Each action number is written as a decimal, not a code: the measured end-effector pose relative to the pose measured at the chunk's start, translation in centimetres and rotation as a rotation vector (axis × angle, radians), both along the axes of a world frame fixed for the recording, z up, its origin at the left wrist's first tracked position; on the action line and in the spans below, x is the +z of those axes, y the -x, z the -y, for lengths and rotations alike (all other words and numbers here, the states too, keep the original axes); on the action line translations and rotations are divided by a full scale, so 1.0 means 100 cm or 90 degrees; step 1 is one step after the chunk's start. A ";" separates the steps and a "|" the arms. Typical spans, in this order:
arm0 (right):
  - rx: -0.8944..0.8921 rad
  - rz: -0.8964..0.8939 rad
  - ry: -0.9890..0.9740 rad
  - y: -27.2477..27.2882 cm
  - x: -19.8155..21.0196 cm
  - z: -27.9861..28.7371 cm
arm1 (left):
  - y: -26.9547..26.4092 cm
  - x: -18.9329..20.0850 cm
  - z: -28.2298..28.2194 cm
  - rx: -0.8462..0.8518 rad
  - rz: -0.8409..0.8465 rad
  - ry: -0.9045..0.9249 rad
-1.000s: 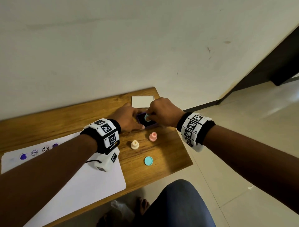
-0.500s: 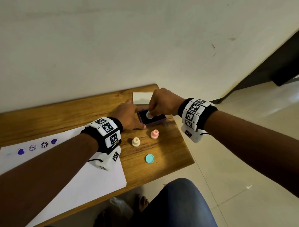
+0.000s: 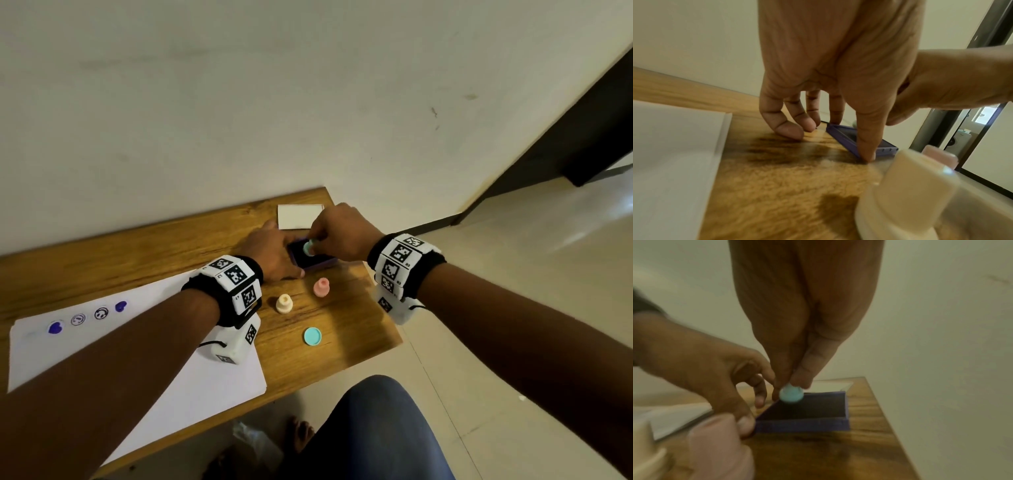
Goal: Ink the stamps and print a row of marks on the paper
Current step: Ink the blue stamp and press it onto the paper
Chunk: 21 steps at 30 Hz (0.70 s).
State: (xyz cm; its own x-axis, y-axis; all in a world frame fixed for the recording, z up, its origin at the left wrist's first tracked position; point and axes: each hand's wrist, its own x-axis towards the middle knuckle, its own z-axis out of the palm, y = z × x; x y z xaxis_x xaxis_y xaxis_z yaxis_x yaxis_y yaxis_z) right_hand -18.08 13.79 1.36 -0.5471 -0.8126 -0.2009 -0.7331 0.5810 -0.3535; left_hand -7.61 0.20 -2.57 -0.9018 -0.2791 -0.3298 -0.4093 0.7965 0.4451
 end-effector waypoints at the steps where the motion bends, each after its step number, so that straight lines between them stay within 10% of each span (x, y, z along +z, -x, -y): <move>1: -0.035 0.021 0.043 0.002 0.003 -0.005 | 0.000 0.001 0.000 0.002 0.003 0.005; 11: -0.251 0.177 0.303 0.016 0.047 -0.044 | -0.022 0.040 0.019 0.076 0.024 -0.107; 21: -0.095 0.216 0.283 -0.094 0.079 0.040 | -0.188 0.104 0.094 0.216 -0.046 -0.034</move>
State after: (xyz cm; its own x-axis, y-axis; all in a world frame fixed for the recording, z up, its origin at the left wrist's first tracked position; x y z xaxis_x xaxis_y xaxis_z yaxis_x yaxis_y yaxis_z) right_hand -8.71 9.76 9.29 -0.6273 -0.7776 -0.0421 -0.4575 0.4118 -0.7881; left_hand 11.20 -9.24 7.79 -0.7823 -0.5508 -0.2909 -0.6125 0.5951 0.5203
